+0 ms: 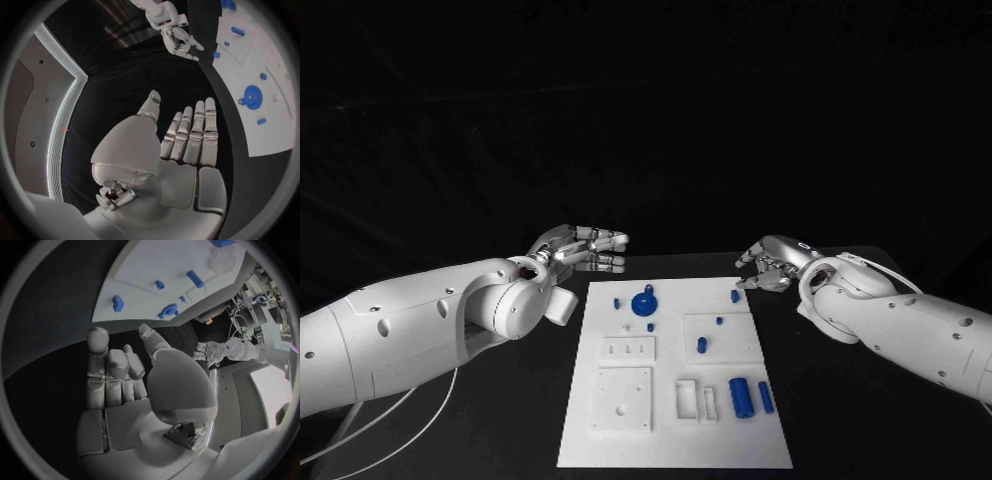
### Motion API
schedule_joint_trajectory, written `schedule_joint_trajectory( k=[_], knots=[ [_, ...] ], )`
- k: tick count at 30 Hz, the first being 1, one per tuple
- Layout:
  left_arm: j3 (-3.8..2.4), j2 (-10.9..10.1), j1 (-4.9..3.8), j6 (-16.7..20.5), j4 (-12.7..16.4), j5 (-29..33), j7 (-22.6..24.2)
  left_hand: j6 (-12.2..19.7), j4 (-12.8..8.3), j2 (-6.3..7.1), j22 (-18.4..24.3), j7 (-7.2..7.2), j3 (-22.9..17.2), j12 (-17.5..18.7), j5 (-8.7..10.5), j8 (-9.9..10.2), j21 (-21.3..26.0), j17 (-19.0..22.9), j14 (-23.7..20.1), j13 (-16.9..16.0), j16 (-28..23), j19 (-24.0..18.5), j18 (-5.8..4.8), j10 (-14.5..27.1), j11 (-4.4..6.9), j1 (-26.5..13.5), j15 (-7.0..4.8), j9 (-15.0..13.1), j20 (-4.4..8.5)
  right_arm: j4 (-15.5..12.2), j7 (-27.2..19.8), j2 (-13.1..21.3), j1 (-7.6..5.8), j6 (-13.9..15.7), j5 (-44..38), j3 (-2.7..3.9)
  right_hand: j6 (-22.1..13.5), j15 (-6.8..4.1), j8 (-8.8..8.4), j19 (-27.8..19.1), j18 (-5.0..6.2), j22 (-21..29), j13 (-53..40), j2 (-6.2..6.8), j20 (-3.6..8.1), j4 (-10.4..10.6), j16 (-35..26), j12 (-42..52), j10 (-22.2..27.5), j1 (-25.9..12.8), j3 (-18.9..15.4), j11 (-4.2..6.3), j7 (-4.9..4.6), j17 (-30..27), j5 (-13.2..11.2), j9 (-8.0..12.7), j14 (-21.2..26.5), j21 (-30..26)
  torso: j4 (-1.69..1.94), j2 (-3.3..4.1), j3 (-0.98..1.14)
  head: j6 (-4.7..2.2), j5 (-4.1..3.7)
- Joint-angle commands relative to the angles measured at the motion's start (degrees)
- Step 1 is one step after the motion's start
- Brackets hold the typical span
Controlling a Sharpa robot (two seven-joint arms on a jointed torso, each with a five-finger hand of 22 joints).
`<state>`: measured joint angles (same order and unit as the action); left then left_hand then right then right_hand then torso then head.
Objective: Assemble the parts on the task board
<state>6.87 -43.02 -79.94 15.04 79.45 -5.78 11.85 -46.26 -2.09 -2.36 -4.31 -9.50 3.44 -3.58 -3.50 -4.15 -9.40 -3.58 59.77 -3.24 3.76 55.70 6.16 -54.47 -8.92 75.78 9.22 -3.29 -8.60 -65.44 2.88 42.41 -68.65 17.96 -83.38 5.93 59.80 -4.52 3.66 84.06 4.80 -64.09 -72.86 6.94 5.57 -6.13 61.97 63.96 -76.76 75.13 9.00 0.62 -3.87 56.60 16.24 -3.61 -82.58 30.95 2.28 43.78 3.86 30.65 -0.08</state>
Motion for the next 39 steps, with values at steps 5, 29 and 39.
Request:
schedule_joint_trajectory(
  k=[5, 29, 39],
  knots=[
    [-0.04, 0.09, 0.48, -1.59, -0.75, -0.11, 0.75, 0.61, -1.26, 0.26, 0.07, 0.12, -0.09, 0.08, -0.16, 0.12, -0.33, -0.09, 0.12, -0.09, -0.05, 0.08, -0.27, 0.03, 0.1, 1.19, 0.04, 0.03, -0.06, 4.58, -9.01, -0.65, 0.14, -5.68, 5.08, 0.14, -2.56, -0.84, -0.08, 1.68, -1.06, -0.71, 0.41, -1.07, 0.99, -1.94, -1.15, -1.1, 0.44, 1.24, -2.2, 1.06, 0.35, -0.29, 1.44, 0.03, 0.24, -1.07, -0.15, -0.35, 0.93, 0.47, 0.04],
    [-0.08, -0.05, 0.72, -2.63, -1.14, -1.8, 1.13, 0.65, -3.37, 0.89, 0.08, 0.53, -0.18, 0.07, -0.04, 0.07, -0.26, -0.09, -0.02, -0.09, -0.05, -0.09, -0.28, 0.27, 0.56, 2.43, 0.05, 0.03, -0.09, 15.74, -12.34, -5.79, 1.75, -9.57, 6.9, 0.18, -4.31, -0.75, -0.17, 1.84, -1.17, -2.55, 0.57, -2.47, 0.91, -3.67, -1.41, -1.4, 0.91, 1.73, -3.39, 1.05, 0.24, -0.13, -0.17, 0.12, 0.42, -2.64, 0.9, 0.34, 1.35, 0.96, -1.6],
    [-0.11, -0.33, 0.71, -2.62, -0.51, -2.13, 1.12, 0.49, -3.73, 0.84, 0.06, 0.58, -0.2, 0.07, -0.08, 0.02, -0.29, -0.09, 0.01, -0.09, -0.04, -0.09, -0.27, 0.25, 0.61, 2.53, 0.04, 0.02, -0.08, 17.83, -12.69, -7.23, 2.19, -9.37, 7.18, 0.19, -3.25, -0.69, -0.15, 1.94, -1.13, -2.91, 0.5, -2.7, 0.86, -3.79, -1.27, -1.23, 0.83, 1.36, -3.1, 0.92, 0.15, 0.03, -0.3, 0.09, 0.36, -2.62, 1.39, 0.87, 1.48, 0.89, -1.89]
  ],
)
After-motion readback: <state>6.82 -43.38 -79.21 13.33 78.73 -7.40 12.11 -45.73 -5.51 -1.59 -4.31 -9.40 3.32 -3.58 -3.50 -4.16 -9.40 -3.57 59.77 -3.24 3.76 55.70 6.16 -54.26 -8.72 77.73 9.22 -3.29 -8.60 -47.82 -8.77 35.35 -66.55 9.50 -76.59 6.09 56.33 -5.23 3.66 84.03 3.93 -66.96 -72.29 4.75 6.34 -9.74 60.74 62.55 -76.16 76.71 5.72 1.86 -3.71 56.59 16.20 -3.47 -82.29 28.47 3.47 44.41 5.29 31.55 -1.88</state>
